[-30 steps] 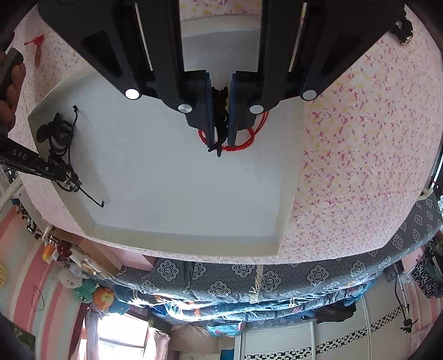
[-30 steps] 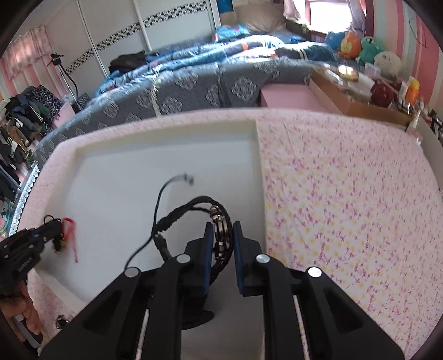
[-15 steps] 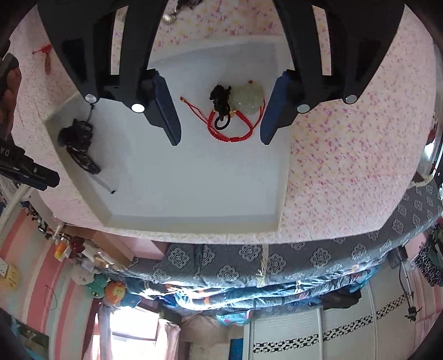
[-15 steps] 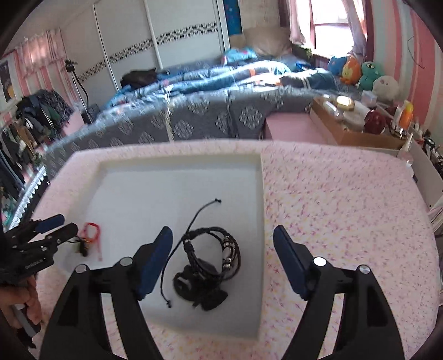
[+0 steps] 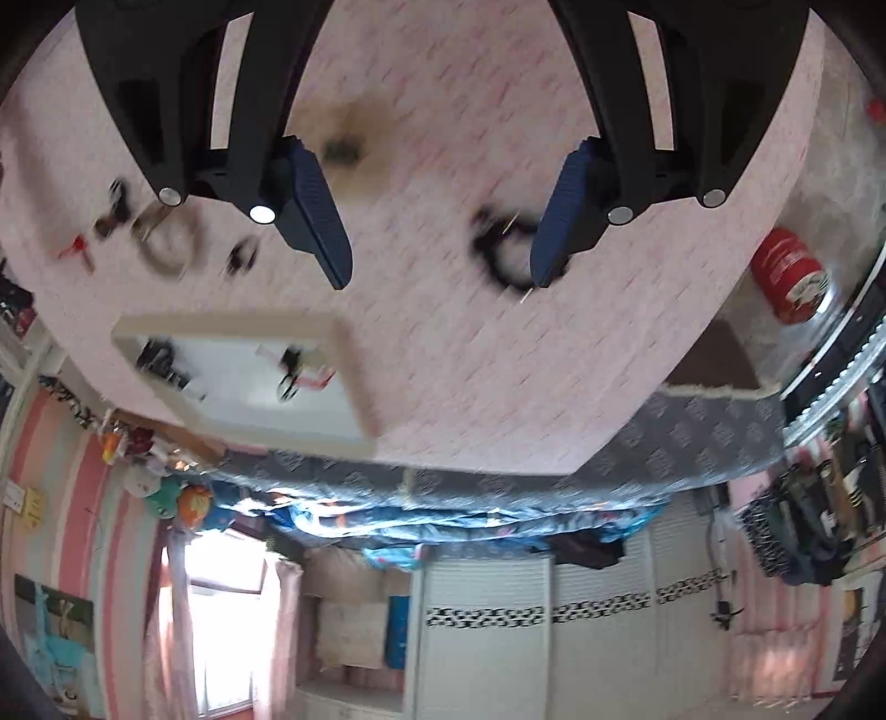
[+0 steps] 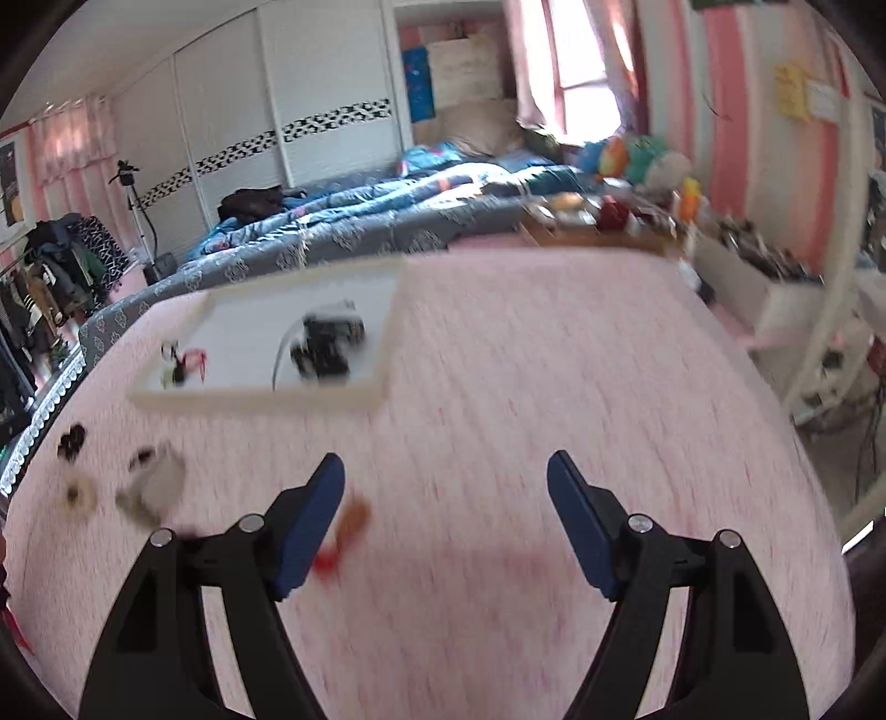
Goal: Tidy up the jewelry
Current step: 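Move both tools back toward the remaining jewelry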
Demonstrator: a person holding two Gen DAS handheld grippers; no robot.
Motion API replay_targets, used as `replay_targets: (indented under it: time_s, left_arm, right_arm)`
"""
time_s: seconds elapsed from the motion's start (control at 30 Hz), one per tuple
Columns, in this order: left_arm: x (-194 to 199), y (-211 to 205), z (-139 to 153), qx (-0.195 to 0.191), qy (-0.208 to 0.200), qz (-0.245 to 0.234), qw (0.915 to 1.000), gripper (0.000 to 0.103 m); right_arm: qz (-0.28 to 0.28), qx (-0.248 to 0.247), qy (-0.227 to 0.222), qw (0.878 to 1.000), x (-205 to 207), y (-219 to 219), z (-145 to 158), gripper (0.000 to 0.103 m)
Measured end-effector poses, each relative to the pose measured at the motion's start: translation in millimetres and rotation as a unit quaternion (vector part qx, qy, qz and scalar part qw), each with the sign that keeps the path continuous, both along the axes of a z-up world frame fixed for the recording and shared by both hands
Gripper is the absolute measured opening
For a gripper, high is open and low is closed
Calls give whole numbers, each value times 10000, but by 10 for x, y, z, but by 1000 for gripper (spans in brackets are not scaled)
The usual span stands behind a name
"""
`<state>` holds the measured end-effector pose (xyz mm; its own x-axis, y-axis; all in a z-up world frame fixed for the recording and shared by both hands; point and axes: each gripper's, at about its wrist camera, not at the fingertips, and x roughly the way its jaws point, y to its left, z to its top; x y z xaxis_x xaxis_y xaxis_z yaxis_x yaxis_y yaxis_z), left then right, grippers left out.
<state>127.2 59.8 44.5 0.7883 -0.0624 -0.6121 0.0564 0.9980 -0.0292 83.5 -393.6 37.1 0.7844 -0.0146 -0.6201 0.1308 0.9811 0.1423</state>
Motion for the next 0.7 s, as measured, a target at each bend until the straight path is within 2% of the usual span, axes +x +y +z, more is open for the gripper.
replay_targets:
  time_s: [0.17, 0.23, 0.33, 0.53, 0.7]
  left_arm:
    - [-370, 258, -399, -26, 366, 220, 9991, 66]
    - [-407, 288, -461, -20, 448, 294, 9986, 66]
    - [-425, 297, -469, -206, 439, 278, 9984, 66]
    - [-419, 164, -510, -58, 490, 185, 9986, 66]
    - [-246, 203, -440, -33, 572, 130, 9983, 66]
  right_arm:
    - [-198, -99, 146, 9996, -400, 57, -299, 76]
    - [-169, -47, 184, 9997, -437, 104, -368, 76]
    - [-141, -18, 312, 9994, -454, 157, -462, 76]
    - [-58, -28, 241, 9997, -519, 318, -405, 76]
    - [285, -64, 123, 9995, -458, 679, -282, 76]
